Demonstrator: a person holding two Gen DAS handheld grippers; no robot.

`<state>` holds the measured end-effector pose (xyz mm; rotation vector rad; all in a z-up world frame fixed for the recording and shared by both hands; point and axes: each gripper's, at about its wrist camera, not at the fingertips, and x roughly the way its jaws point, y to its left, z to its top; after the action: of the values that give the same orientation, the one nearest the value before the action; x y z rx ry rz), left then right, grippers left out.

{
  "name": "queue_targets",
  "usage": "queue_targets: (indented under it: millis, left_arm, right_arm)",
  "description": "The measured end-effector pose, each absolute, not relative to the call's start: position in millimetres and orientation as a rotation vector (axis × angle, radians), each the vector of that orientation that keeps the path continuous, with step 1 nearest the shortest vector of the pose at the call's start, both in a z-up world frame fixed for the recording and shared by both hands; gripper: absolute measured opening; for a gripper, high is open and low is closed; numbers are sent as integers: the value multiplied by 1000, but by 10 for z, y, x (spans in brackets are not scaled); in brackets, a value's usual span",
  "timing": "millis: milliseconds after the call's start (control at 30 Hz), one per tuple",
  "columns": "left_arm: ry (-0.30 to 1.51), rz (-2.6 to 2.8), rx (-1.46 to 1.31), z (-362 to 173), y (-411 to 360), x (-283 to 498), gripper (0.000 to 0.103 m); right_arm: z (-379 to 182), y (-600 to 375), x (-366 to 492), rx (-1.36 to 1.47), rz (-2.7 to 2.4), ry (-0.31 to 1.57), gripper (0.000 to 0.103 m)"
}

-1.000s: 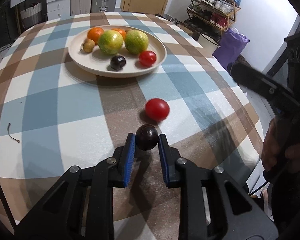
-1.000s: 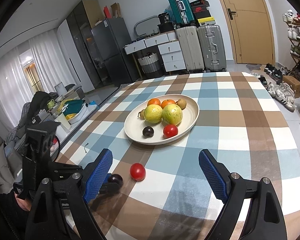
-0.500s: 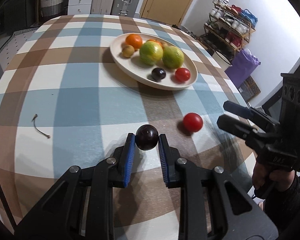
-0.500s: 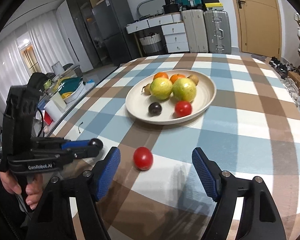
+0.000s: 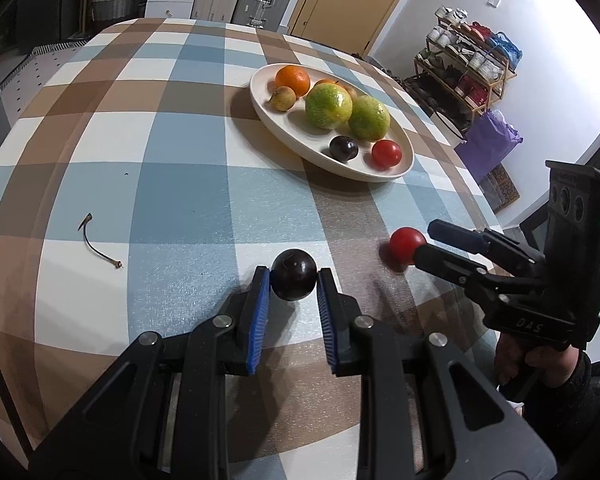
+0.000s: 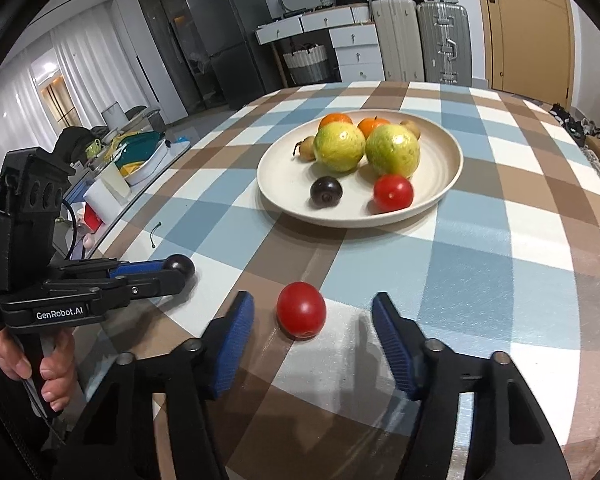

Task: Organize fruits
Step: 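Close the right tool on the red tomato while the left tool holds the plum, then carry the plum and tomato onto the plate and lower them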

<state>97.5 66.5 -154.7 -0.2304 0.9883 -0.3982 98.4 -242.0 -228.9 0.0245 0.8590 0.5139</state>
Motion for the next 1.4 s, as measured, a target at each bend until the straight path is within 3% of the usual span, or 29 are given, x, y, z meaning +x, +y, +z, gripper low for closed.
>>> queue_targets:
  millis: [33, 67, 200, 1400]
  left_arm:
    - [986, -398, -233, -1549, 676, 973, 21]
    - [986, -397, -237, -1553, 689, 977, 21]
    - [981, -403, -251, -1536, 711, 998, 21]
    - [911, -429, -218, -1087, 420, 1731, 21]
  right_arm:
    - [-2296, -2404, 985, 19, 514, 860, 56]
    - [-2305, -2380, 986, 9, 518, 862, 45]
    - [-2327, -2253, 979, -52, 532, 862, 28]
    - [-1769, -2303, 1426, 29, 565, 728, 27]
